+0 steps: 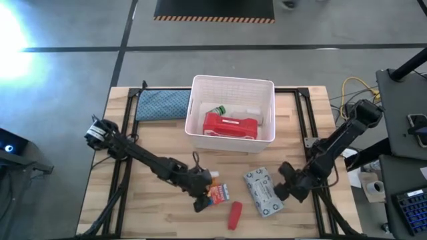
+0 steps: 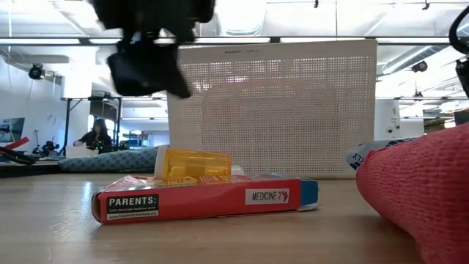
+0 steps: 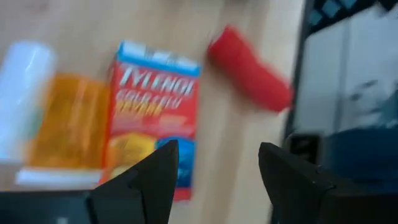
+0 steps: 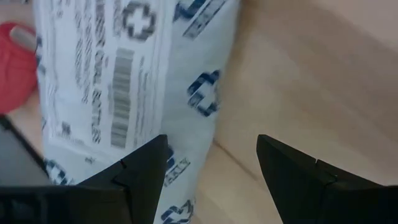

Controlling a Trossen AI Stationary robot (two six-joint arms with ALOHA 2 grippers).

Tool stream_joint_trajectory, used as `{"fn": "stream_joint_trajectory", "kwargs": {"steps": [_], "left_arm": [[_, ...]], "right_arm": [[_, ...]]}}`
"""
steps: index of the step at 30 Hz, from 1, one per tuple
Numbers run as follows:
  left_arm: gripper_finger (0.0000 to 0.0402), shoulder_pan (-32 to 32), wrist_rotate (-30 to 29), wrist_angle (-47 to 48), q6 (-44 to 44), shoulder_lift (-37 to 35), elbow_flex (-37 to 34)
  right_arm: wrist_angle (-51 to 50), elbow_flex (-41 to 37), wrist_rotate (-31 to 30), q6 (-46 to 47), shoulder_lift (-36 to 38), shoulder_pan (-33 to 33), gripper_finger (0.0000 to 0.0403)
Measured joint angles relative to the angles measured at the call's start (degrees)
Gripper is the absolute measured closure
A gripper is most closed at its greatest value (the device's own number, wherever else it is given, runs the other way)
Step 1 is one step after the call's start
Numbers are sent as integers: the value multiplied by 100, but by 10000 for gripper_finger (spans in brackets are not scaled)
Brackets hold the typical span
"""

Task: Pick & place medical supplies in basket/bin
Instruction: Put the mailer bag into the white bin

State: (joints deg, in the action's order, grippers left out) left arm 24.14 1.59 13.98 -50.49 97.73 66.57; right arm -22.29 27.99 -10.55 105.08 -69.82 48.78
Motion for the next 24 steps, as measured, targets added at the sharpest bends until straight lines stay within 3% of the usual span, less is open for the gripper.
{"fn": "stream_joint_trajectory", "kwargs": {"steps": [7,15,20,24], "left_arm": [[205,-431,68,-1042,-602,15,0],[205,-549,70,-1202,-1465,144,7],[205,-547,131,-1234,-1860,699,299],[205,-568,248,-1208,-1796,1415,1031]], "right_arm": [[1807,-876,-37,-272,6,50,165],[3812,-1885,-255,-317,22,50,166],[4057,-2020,-411,-332,20,-21,165],[4011,-1975,-413,-453,8,-124,165]]}}
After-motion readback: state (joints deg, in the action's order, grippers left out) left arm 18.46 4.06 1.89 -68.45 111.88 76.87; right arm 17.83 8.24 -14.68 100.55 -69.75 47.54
